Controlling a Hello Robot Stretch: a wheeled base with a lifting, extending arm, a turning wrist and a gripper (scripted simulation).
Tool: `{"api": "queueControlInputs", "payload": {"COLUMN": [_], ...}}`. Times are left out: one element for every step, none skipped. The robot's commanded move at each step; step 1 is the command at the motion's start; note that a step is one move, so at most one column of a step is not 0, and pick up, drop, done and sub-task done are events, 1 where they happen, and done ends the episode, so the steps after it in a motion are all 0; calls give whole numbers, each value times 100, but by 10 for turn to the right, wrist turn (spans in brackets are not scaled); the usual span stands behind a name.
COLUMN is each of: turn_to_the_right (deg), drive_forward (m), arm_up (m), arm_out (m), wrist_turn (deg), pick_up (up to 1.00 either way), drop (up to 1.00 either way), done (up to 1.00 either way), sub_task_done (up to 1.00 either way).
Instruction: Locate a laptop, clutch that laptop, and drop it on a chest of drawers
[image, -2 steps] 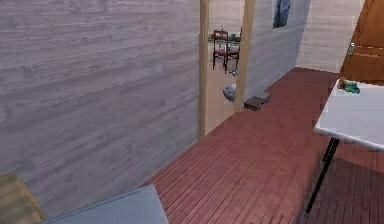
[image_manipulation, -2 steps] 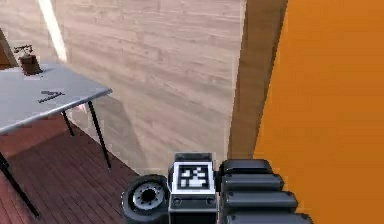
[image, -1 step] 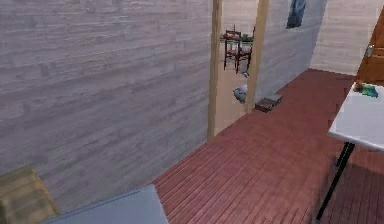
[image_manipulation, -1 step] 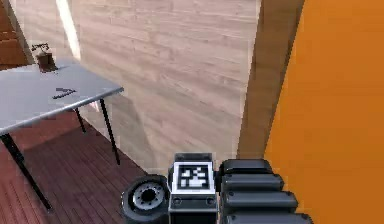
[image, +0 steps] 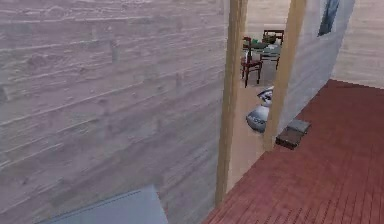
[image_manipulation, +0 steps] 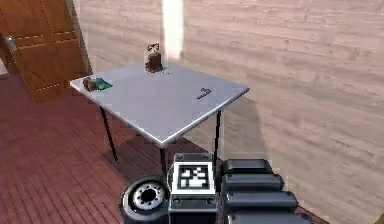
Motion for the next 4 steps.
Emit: {"api": "queueControlInputs", "payload": {"turn_to_the_right": [450, 30, 0, 0], "drive_forward": [0, 0, 100, 80], "arm_up": [0, 0, 0, 0], "arm_out": [0, 0, 0, 0], "wrist_turn": [0, 0, 0, 0], "pick_up": [0, 0, 0, 0], "drop": [0, 0, 0, 0], "done": [0, 0, 0, 0], "sub_task_done": [0, 0, 0, 0]}}
